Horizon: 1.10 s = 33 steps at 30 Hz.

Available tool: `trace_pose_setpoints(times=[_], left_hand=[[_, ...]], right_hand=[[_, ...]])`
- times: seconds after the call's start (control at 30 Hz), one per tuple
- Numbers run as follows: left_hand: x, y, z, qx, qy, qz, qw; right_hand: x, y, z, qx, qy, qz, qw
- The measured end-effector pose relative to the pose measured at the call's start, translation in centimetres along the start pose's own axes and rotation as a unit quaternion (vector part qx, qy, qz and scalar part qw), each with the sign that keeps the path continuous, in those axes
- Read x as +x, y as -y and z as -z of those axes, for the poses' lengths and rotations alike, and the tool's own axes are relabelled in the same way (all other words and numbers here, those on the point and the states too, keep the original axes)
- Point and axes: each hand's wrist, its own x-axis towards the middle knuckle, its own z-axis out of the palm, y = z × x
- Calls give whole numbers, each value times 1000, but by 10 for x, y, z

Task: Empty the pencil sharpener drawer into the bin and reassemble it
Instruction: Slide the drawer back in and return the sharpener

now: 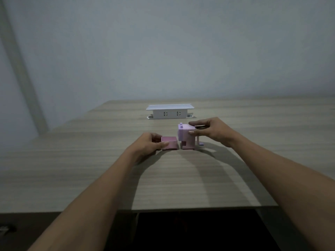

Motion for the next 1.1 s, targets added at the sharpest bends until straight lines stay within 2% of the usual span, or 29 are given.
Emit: trace_pose_setpoints(times=[0.23, 0.47, 0.77, 1.1], left_hand=[[5, 4, -6, -37, -5, 2, 999], [7, -1, -11, -30, 5, -2, 1000], [15, -4, -39, -43, 15, -48, 998], [29, -10, -42, -47, 48, -13, 998]], right_hand=[[0, -4, 0, 26, 2, -1, 1000], [0, -11, -2, 65, 2, -6, 998], [1, -17, -4, 72, -7, 8, 997], [4, -27, -1, 75, -6, 12, 997]])
